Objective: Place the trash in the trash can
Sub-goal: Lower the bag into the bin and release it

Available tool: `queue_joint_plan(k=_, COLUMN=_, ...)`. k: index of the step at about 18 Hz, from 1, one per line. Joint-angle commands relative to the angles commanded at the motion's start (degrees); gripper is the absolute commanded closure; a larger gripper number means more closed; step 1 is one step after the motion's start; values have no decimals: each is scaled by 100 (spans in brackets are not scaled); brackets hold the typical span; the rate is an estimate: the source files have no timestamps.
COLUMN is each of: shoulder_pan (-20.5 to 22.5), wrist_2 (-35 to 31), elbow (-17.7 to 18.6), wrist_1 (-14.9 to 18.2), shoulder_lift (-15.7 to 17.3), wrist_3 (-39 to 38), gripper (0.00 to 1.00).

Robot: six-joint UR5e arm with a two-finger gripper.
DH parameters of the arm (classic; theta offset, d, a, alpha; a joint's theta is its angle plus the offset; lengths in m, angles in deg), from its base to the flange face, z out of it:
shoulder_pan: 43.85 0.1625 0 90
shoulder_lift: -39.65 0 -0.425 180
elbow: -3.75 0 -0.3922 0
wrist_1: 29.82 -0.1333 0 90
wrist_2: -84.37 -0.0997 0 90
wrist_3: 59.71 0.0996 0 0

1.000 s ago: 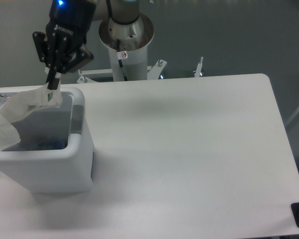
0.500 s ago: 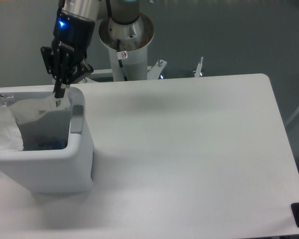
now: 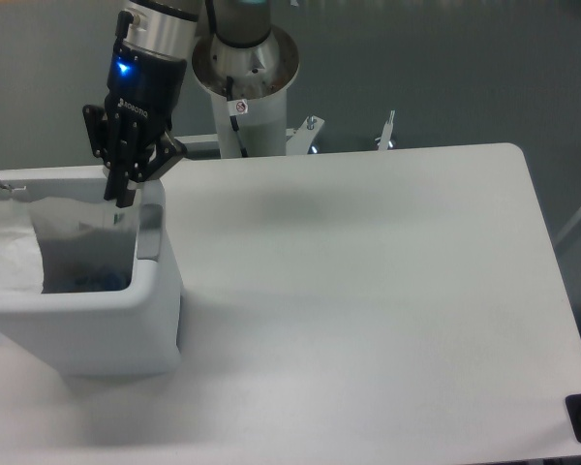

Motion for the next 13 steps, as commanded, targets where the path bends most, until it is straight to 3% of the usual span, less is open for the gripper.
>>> queue_joint_plan(k=4, shoulder_pan=-106, wrist_2=-35, elbow=53, wrist_1=9, shoulder_lift=220, wrist_3=-9, gripper=0)
queue_joint_plan(k=6, shoulder_pan=-71, wrist_2=-131, elbow=9, wrist_1=9, shoulder_lift=177, wrist_3=-96, gripper=0)
queue_joint_plan(k=11, shoulder_pan=351, wrist_2=-1824, elbow=-88, wrist_1=9, shoulder_lift=124, wrist_3=61, gripper=0)
queue_joint_plan(k=13, shoulder_pan=395, wrist_2=-2004, elbow=-97, wrist_1=9, shoulder_lift=97, wrist_3=79, gripper=0)
